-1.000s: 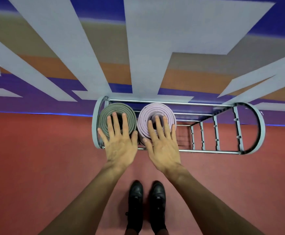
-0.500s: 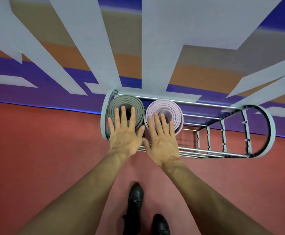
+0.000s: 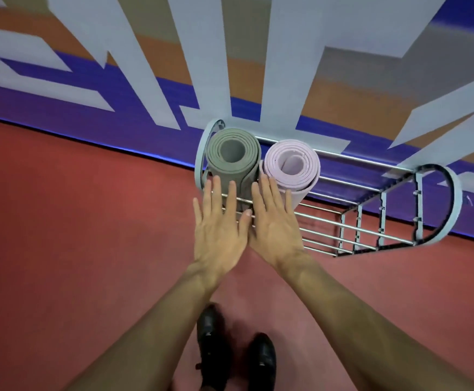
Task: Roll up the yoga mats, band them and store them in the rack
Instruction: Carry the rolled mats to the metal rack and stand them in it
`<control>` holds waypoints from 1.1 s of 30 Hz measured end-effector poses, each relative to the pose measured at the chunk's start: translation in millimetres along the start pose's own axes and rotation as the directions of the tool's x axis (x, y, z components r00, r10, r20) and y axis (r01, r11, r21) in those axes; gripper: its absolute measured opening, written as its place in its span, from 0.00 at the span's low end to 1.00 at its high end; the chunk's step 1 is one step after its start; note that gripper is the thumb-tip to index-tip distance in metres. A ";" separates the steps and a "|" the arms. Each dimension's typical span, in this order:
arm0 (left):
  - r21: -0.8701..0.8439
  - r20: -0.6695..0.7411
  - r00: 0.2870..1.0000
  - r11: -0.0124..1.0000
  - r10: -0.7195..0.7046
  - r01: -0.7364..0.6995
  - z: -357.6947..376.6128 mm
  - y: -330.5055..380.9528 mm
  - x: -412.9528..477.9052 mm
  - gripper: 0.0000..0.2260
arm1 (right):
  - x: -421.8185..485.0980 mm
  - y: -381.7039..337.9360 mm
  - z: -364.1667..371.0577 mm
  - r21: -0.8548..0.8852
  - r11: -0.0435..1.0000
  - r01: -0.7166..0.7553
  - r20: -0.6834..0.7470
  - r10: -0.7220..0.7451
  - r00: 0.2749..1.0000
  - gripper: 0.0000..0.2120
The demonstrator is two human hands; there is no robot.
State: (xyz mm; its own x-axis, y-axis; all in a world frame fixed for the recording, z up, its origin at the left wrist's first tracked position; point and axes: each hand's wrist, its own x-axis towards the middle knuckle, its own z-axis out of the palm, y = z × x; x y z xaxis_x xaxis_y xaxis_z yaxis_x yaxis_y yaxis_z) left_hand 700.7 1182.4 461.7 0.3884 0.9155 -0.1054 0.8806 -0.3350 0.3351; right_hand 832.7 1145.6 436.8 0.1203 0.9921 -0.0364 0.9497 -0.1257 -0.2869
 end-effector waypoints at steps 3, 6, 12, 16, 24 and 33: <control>0.058 0.002 1.000 0.998 0.008 -0.008 -1.7 -4.2 -27.4 0.34 | -25.3 -16.5 4.5 -0.006 1.000 -0.003 0.008 0.003 1.000 0.32; 0.106 -0.023 1.000 0.994 0.002 0.000 4.7 -20.2 -58.4 0.32 | -50.6 -39.1 15.5 0.008 1.000 -0.023 0.022 0.023 0.999 0.32; 0.192 -0.019 1.000 0.981 -0.012 0.015 7.7 -81.1 -139.3 0.32 | -114.7 -81.5 39.2 -0.031 0.998 -0.050 0.082 0.052 0.995 0.38; 0.145 -0.042 0.999 0.989 -0.012 0.018 -10.0 -117.3 -211.0 0.31 | -174.8 -132.0 44.3 -0.056 0.997 -0.044 0.068 0.048 0.997 0.38; 0.184 -0.052 0.994 0.977 -0.098 0.106 -27.1 -202.4 -369.2 0.30 | -288.0 -238.7 73.5 0.038 0.999 0.007 0.108 -0.012 0.994 0.42; 0.249 0.054 0.978 0.951 -0.200 0.181 -10.3 -239.7 -526.3 0.33 | -416.5 -276.9 119.3 0.072 0.997 -0.017 0.248 -0.001 0.969 0.42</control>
State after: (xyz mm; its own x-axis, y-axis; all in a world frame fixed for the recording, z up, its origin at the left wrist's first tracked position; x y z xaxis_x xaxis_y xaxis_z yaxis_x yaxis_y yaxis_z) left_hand 282.5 783.2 446.4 0.2183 0.9506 -0.2208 0.9757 -0.2086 0.0667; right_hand 485.1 767.2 417.2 0.0438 0.9613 -0.2720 0.9240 -0.1425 -0.3547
